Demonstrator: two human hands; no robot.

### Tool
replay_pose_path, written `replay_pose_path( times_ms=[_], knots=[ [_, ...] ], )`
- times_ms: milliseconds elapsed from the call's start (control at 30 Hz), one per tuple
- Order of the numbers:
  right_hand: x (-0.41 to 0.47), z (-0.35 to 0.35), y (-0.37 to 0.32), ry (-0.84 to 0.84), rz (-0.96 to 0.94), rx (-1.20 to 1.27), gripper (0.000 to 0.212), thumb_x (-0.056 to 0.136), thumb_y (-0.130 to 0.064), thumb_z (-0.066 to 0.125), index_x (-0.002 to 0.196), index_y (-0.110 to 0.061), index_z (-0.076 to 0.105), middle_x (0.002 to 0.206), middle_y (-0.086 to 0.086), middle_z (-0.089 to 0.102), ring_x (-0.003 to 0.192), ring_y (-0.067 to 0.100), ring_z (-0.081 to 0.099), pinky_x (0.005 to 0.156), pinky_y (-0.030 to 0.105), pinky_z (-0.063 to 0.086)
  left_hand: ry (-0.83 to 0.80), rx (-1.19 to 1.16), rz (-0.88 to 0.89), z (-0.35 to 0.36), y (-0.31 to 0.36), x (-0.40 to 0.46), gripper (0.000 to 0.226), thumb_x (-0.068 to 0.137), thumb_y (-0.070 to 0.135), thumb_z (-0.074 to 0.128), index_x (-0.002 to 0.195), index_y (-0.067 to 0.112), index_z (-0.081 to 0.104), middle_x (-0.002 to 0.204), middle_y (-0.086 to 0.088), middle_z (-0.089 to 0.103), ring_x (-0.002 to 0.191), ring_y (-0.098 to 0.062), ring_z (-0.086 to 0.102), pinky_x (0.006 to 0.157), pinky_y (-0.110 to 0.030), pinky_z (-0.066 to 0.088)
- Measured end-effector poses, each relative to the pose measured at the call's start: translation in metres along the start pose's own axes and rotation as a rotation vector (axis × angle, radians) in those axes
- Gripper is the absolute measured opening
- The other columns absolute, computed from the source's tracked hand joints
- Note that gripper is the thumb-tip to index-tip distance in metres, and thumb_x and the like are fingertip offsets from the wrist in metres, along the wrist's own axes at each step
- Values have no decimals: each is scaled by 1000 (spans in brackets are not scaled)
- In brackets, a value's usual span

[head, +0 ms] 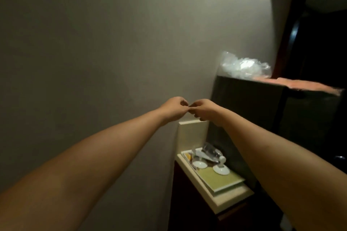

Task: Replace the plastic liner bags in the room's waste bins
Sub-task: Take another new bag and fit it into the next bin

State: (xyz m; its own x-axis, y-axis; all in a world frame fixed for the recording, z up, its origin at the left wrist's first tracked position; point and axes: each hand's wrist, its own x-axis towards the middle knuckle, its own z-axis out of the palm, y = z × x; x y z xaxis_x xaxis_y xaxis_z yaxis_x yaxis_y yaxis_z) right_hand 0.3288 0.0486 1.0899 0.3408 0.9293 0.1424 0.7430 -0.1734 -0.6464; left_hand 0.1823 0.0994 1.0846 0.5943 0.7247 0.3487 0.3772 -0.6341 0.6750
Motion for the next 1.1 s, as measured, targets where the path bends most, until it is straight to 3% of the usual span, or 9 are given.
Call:
replay_pose_path(
  times_ms=[67,267,400,567,633,800,1100],
  knots=[
    [-5,-24,-13,45,-33,-40,30,96,-34,63,115,-12,71,105,12,71,88,20,63,70,28,50,3,-7,34,-9,20,7,24,95,24,61,113,13,71,113,-5,71,103,-19,64,92,-34,51],
    [-17,-86,-40,134,-96,-94,33,94,-30,67,119,-10,71,109,7,71,101,21,66,90,33,52,5,-19,145,-30,74,28,33,96,26,62,126,12,64,115,-1,65,104,-17,60,88,-29,49],
    [-23,-120,-54,204,-149,-150,30,94,-27,67,117,-9,72,100,7,70,89,19,63,78,30,48,31,0,230,-41,101,41,33,97,22,61,127,10,64,122,-7,67,102,-16,59,86,-27,46],
    [-23,-159,-56,259,-165,-234,28,94,-31,67,117,-15,72,108,2,72,96,15,65,82,27,51,41,46,318,-47,132,64,37,97,26,62,130,10,62,125,-6,65,103,-15,58,86,-26,47],
    [-20,-174,-52,280,-162,-234,25,93,-29,68,114,-16,73,109,4,73,98,17,67,85,30,53,47,62,348,-44,143,73,36,97,27,61,130,11,62,127,-6,65,105,-15,59,89,-28,49],
    [-15,-210,-36,312,-157,-237,24,94,-21,66,115,-11,72,107,5,72,93,18,65,74,25,49,49,67,401,-24,170,96,35,97,23,58,129,10,64,128,-7,66,111,-18,61,93,-28,49],
    [16,-279,49,365,-117,-290,22,91,-21,68,111,-14,74,108,3,72,98,18,67,82,28,52,17,84,404,46,213,162,39,93,19,59,132,14,63,131,-4,64,112,-18,62,90,-27,51]
  ],
)
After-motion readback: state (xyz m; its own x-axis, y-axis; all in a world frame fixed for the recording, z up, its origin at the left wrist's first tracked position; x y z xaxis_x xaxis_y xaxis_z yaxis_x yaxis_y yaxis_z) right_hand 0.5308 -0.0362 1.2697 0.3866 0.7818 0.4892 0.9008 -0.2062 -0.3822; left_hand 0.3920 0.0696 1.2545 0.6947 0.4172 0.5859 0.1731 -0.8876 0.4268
